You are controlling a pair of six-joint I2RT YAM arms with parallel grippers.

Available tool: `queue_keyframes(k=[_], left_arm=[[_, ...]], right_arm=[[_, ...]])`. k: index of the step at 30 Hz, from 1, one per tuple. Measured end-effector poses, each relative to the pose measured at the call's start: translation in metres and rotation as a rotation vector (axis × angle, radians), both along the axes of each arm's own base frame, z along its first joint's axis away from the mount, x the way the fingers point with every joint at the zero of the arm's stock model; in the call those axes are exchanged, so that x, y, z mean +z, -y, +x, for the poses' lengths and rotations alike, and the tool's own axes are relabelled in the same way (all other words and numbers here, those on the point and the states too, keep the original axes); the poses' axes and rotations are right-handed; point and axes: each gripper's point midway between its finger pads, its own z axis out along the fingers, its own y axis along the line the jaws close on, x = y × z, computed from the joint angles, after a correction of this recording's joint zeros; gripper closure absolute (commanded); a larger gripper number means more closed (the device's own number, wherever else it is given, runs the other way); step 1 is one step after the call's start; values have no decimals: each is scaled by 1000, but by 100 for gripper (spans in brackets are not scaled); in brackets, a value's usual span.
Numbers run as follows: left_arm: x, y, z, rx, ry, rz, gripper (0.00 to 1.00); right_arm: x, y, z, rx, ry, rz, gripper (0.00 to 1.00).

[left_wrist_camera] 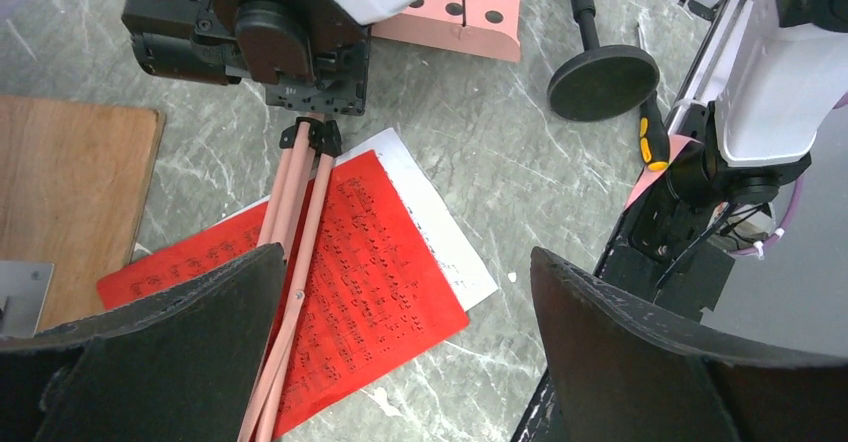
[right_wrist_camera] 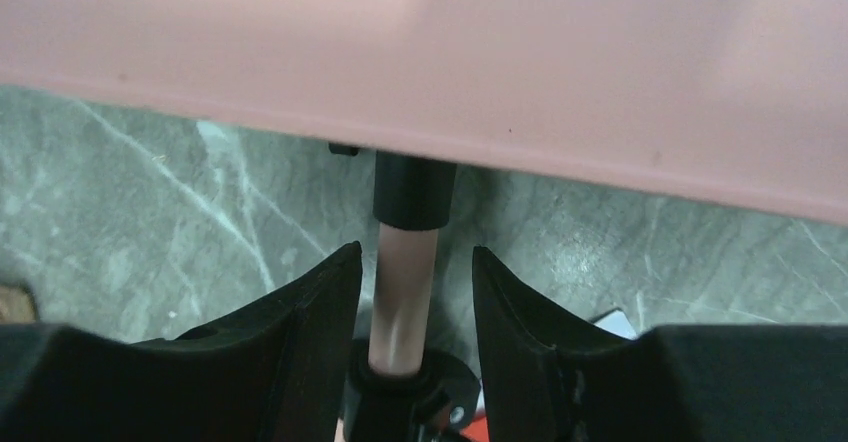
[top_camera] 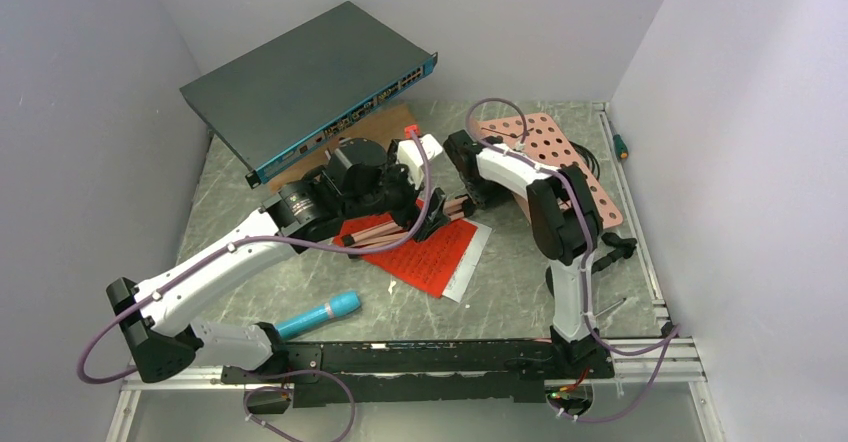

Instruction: Set up the instrument practice props

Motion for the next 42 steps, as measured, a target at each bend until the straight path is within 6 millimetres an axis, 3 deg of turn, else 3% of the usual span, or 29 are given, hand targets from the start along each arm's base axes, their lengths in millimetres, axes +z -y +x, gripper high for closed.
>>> queue_keyframes(k=[4, 12, 14, 23, 27, 32, 35, 39, 42], left_arm=[[0, -1, 2, 11, 6, 2, 1], [4, -3, 2, 18, 15, -8, 1], [7, -8, 1, 29, 30, -21, 1], [26, -30, 9, 136, 116, -74, 1], [24, -35, 16, 179, 129, -64, 1], [24, -37, 22, 215, 137, -64, 1], [20, -31, 25, 227, 116, -73, 1], [2, -14, 29, 220, 36, -72, 1], [-21, 10, 30, 183, -57, -57, 1]], right_arm=[[-16, 4, 2, -24, -2, -32, 65], [-16, 5, 7, -33, 95, -35, 84], [-15, 6, 7, -39, 120, -24, 100], [-2, 1, -5, -3, 99, 30, 100], [34, -5, -15, 102, 137, 79, 100], [115, -13, -26, 348, 380, 160, 100], [153, -19, -40, 536, 545, 173, 100], [172, -31, -46, 744, 606, 102, 100], [178, -41, -46, 872, 633, 60, 100]])
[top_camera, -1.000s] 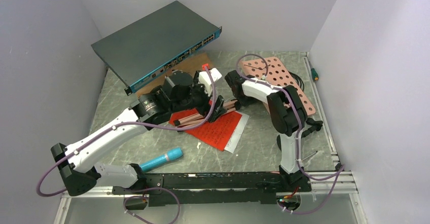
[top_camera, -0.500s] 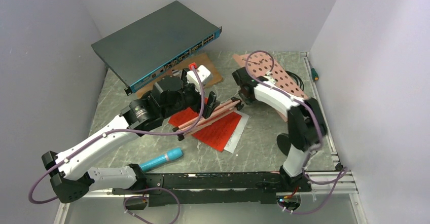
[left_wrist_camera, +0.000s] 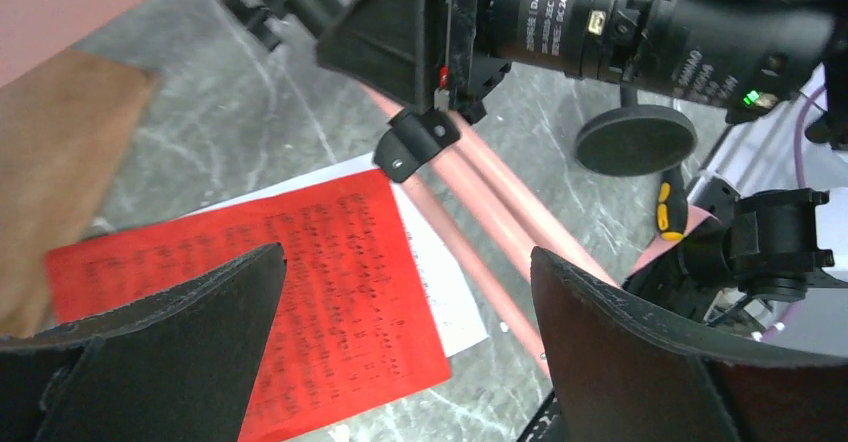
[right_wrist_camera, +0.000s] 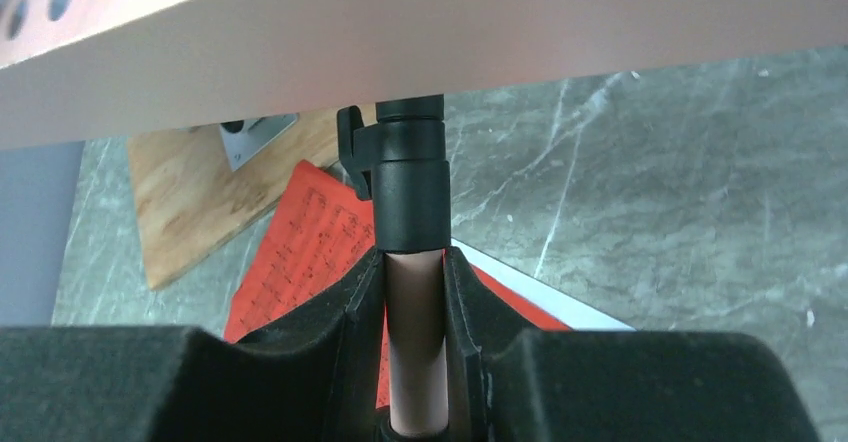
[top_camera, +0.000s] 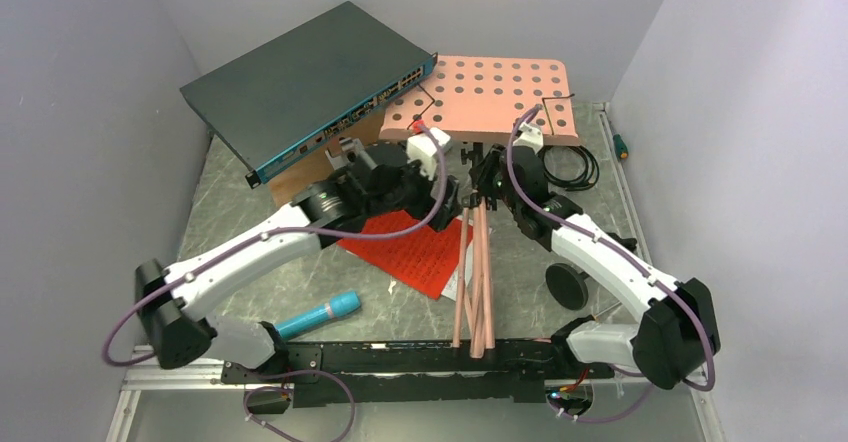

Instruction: Set up the instrument practice props

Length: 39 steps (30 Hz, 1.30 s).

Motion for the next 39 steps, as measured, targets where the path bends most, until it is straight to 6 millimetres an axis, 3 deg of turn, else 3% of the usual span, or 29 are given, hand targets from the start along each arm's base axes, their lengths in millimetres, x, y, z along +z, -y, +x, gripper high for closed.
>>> queue_keyframes(k=[3, 7, 12, 24, 27, 31, 36, 39], left_arm=[[-21, 26, 1, -48, -92, 5, 1], [-46, 52, -6, -122, -213, -6, 1], [-56, 74, -14, -183, -301, -63, 1], [-98, 122, -28, -237, -343, 64, 1], [-107, 125, -26, -210, -304, 124, 9], [-117, 115, -20, -155, -277, 183, 27], [-127, 109, -13, -106, -244, 201, 57], [-123, 111, -15, -108, -204, 184, 81]], right_arm=[[-2, -1, -6, 55, 47, -19, 100], [-12, 12, -22, 44, 57, -33, 100], [-13, 33, -33, -41, 89, -17, 100], [46, 75, -28, -270, 288, 48, 100], [56, 79, -29, -280, 317, 56, 100], [67, 84, -35, -289, 346, 73, 100], [72, 90, -47, -301, 339, 98, 100], [73, 91, -51, -299, 326, 118, 100]])
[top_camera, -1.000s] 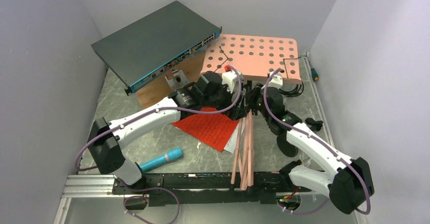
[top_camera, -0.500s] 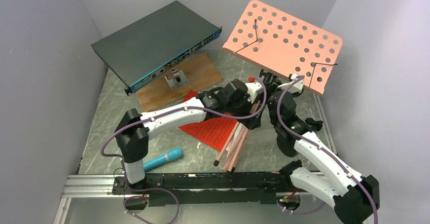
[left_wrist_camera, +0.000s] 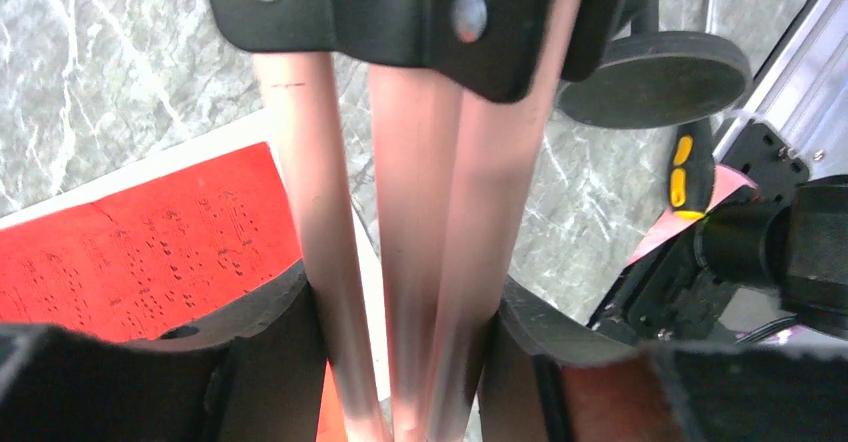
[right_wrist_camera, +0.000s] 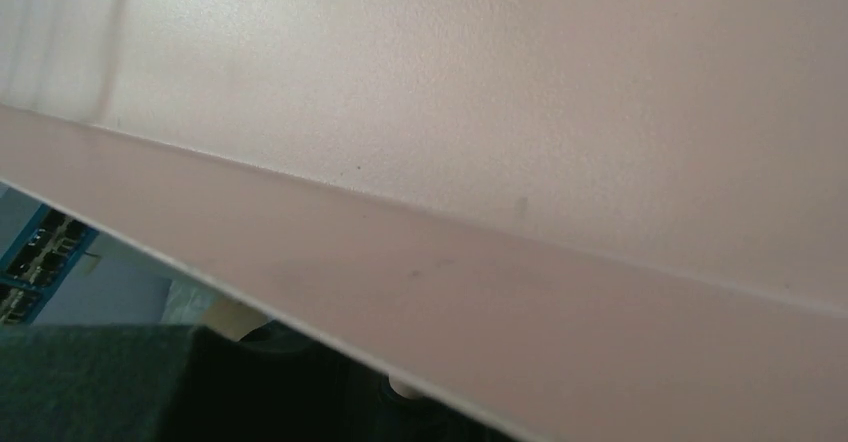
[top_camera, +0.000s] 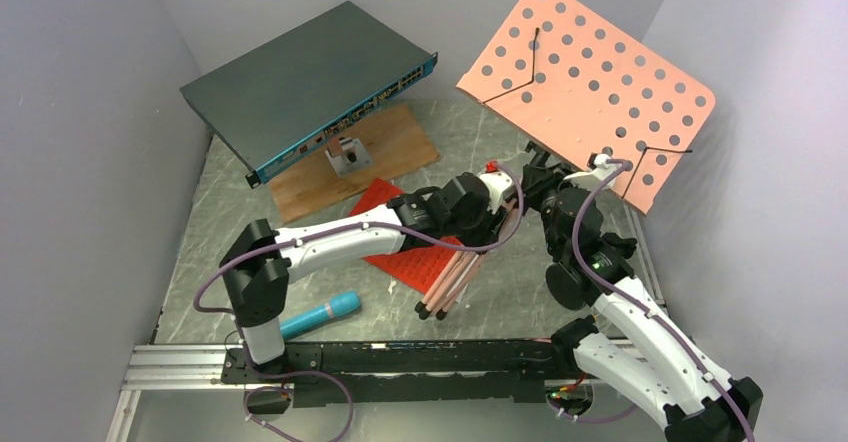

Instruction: Set up the instrument practice props

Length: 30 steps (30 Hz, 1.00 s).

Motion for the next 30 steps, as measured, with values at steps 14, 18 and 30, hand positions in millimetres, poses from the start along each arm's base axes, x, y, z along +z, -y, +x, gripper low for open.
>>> queue_keyframes(k=[14, 18, 30], left_arm=[[27, -20, 2, 75, 119, -155, 100], [7, -41, 17, 142, 128, -89, 100], [-42, -76, 1, 154, 26, 87, 100]], right_arm=[[18, -25, -1, 160, -33, -92, 38], [56, -39, -10, 270, 76, -137, 21], [16, -31, -44, 356, -1, -233, 9]])
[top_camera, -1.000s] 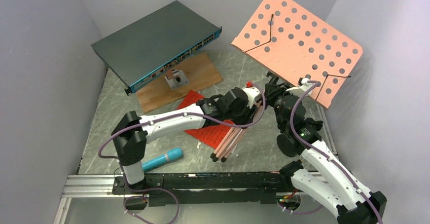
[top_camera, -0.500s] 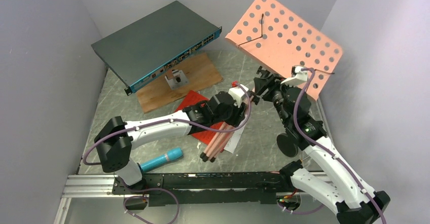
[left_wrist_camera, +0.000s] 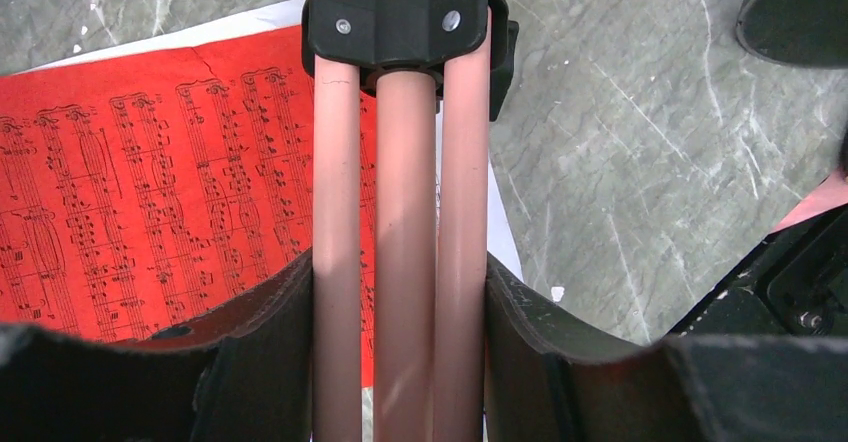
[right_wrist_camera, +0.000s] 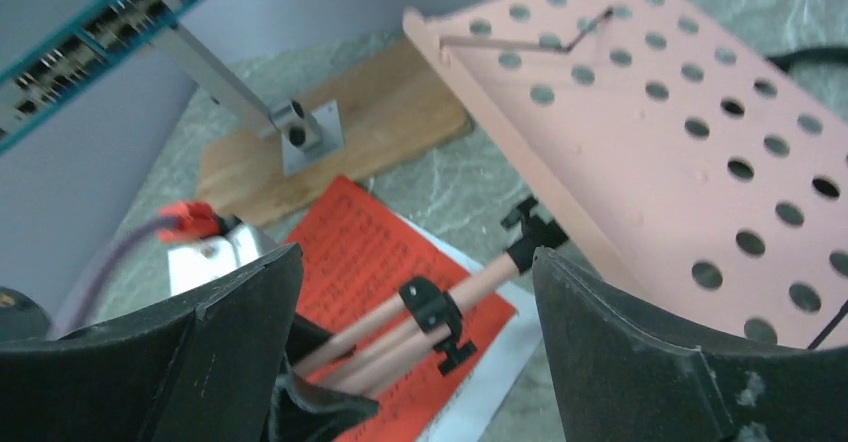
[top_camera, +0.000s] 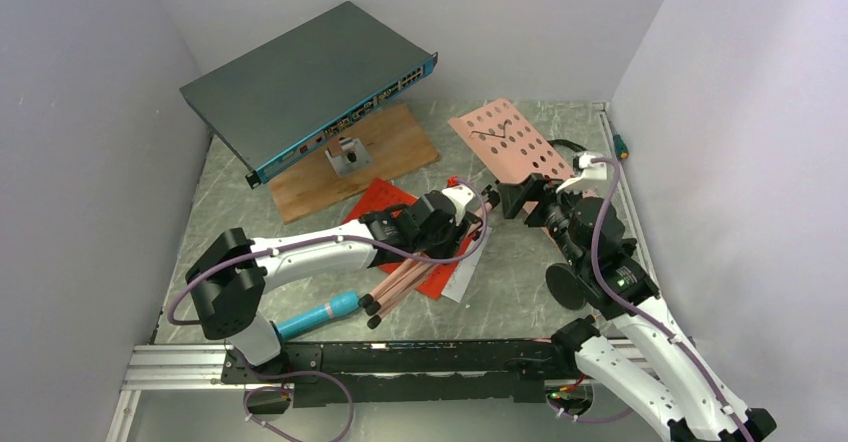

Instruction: Set up the instrument practice props

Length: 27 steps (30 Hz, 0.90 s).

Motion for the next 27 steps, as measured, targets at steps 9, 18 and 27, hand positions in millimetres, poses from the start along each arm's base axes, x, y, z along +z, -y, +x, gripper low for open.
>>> queue_keyframes(k=[9, 18, 27], left_arm=[[14, 8, 12, 76, -47, -55, 100], [44, -1, 54, 295, -301, -257, 100], [54, 3, 61, 352, -401, -370, 100]], right_arm=[[-70, -7, -1, -59, -256, 181, 1], [-119, 9, 8, -219, -439, 431, 3], [-125, 6, 30, -270, -504, 652, 2]])
